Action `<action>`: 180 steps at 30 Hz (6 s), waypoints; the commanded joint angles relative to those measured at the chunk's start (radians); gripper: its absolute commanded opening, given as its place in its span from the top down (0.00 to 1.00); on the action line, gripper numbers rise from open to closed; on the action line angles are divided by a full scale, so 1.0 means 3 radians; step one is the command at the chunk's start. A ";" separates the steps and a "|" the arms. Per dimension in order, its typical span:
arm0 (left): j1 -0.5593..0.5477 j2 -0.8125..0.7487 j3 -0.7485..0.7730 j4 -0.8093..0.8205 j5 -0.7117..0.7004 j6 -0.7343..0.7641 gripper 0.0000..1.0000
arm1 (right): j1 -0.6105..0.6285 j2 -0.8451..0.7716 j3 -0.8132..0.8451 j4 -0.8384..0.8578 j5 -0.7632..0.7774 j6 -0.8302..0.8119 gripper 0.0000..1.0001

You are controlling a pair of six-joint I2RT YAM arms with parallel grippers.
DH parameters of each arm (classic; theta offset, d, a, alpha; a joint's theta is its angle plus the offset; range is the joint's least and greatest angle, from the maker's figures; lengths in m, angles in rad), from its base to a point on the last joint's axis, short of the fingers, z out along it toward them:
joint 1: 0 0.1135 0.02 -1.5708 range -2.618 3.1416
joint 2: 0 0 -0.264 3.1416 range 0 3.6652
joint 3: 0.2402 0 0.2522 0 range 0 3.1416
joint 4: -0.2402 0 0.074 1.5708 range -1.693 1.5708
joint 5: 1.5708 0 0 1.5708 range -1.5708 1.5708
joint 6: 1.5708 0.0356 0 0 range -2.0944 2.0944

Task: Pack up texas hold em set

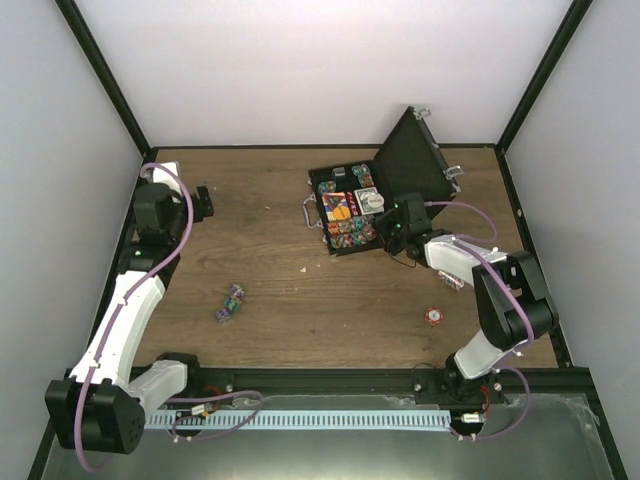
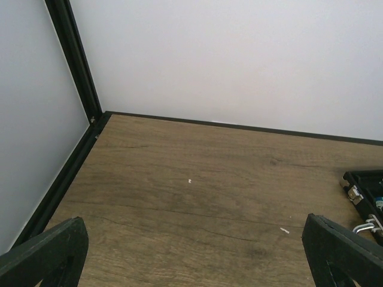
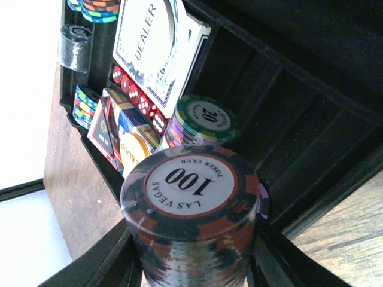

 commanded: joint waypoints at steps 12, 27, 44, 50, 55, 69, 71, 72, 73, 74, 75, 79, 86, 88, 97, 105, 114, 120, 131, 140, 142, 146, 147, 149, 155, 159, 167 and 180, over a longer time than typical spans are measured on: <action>-0.0034 -0.0013 -0.0017 0.0014 0.0027 -0.0019 0.00 | 0.0357 0.0087 0.0346 -0.0046 0.1246 -0.0099 0.66; -0.0062 -0.0039 -0.0017 0.0014 -0.0001 -0.0011 0.00 | 0.0573 0.0410 0.0545 -0.0365 0.1667 -0.0102 0.60; -0.0069 -0.0015 -0.0020 0.0009 -0.0034 -0.0002 0.00 | 0.0596 -0.0083 0.0588 -0.0423 0.1510 -0.0967 0.22; -0.0071 -0.0001 -0.0027 0.0009 -0.0042 0.0004 0.00 | 0.0549 -0.0144 0.0983 -0.0925 0.1128 -0.2396 0.22; -0.0072 0.0015 -0.0021 0.0009 -0.0034 0.0002 0.00 | 0.0239 0.0243 0.1528 -0.1742 0.0520 -0.2894 0.24; -0.0082 0.0031 -0.0028 0.0009 -0.0049 0.0009 0.00 | -0.0107 0.0752 0.1671 -0.2292 0.0459 -0.3109 0.46; -0.0083 0.0032 -0.0028 0.0009 -0.0039 0.0004 0.00 | -0.0107 0.0772 0.1591 -0.2246 0.0567 -0.3079 0.46; -0.0083 0.0032 -0.0032 0.0010 -0.0040 0.0002 0.00 | -0.0109 0.0782 0.1548 -0.2217 0.0601 -0.3065 0.46; -0.0085 0.0035 -0.0030 0.0013 -0.0040 0.0003 0.00 | -0.0105 0.0792 0.1530 -0.2189 0.0608 -0.3059 0.46; -0.0087 0.0040 -0.0030 0.0011 -0.0040 0.0001 0.00 | -0.0112 0.0801 0.1523 -0.2164 0.0609 -0.3046 0.46; -0.0090 0.0044 -0.0030 0.0012 -0.0037 0.0004 0.00 | -0.0111 0.0813 0.1522 -0.2142 0.0607 -0.3042 0.46; -0.0092 0.0061 -0.0031 0.0009 -0.0034 0.0003 0.00 | -0.0111 0.0874 0.1542 -0.2115 0.0604 -0.3025 0.43; -0.0103 0.0088 -0.0027 0.0008 -0.0029 0.0003 0.00 | -0.0113 0.0920 0.1470 -0.1986 0.0320 -0.3169 0.42; -0.0108 0.0087 -0.0027 0.0009 -0.0026 0.0004 0.00 | -0.0114 0.0951 0.1495 -0.1988 0.0215 -0.3212 0.41; -0.0111 0.0097 -0.0027 0.0007 -0.0036 0.0012 0.00 | -0.0108 0.1019 0.1480 -0.1955 -0.0564 -0.3294 0.42; -0.0117 0.0102 -0.0027 0.0008 -0.0033 0.0014 0.00 | -0.0053 0.1024 0.1462 -0.1969 -0.0808 -0.3331 0.41; -0.0118 0.0111 -0.0021 0.0003 -0.0035 0.0021 0.00 | 0.0204 0.1131 0.1631 -0.2133 -0.0215 -0.3270 0.41; -0.0118 0.0113 -0.0023 0.0000 -0.0043 0.0025 0.00 | 0.0220 0.1046 0.1543 -0.2114 0.0374 -0.2949 0.37; -0.0313 0.0239 0.0023 0.0014 0.0376 -0.0049 0.00 | 0.0237 0.1062 0.1414 -0.1752 -0.0432 -0.2967 0.41; -0.1206 0.1283 -0.0072 0.0588 0.1454 -0.1168 0.14 | 0.0258 0.1049 0.1430 -0.1772 -0.0327 -0.3068 0.42; -0.1275 0.1531 -0.0052 0.0736 0.1545 -0.1238 0.19 | 0.0262 0.1036 0.1417 -0.1794 -0.0244 -0.3073 0.42; -0.1302 0.1913 0.0092 0.0828 0.1488 -0.1240 0.26 | 0.0258 0.1011 0.1395 -0.1771 -0.0196 -0.3047 0.42; -0.1301 0.1986 0.0131 0.0839 0.1501 -0.1238 0.27 | 0.0258 0.1006 0.1393 -0.1764 -0.0189 -0.3038 0.42; -0.1300 0.2155 0.0204 0.0866 0.1608 -0.1273 0.30 | 0.0260 0.0991 0.1377 -0.1750 -0.0163 -0.3009 0.42; -0.1309 0.2526 0.0309 0.0905 0.1775 -0.1352 0.46 | 0.0259 0.0942 0.1317 -0.1723 -0.0009 -0.2967 0.41; -0.1308 0.2604 0.0349 0.0804 0.1607 -0.1285 0.53 | 0.0259 0.0938 0.1290 -0.1714 0.0033 -0.2974 0.41; -0.1309 0.2732 0.0414 0.0845 0.1487 -0.1279 0.63 | 0.0260 0.0957 0.1281 -0.1684 0.0026 -0.2978 0.40; -0.1308 0.2930 0.0484 0.0945 0.1454 -0.1287 0.74 | 0.0259 0.0988 0.1266 -0.1704 0.0106 -0.2990 0.40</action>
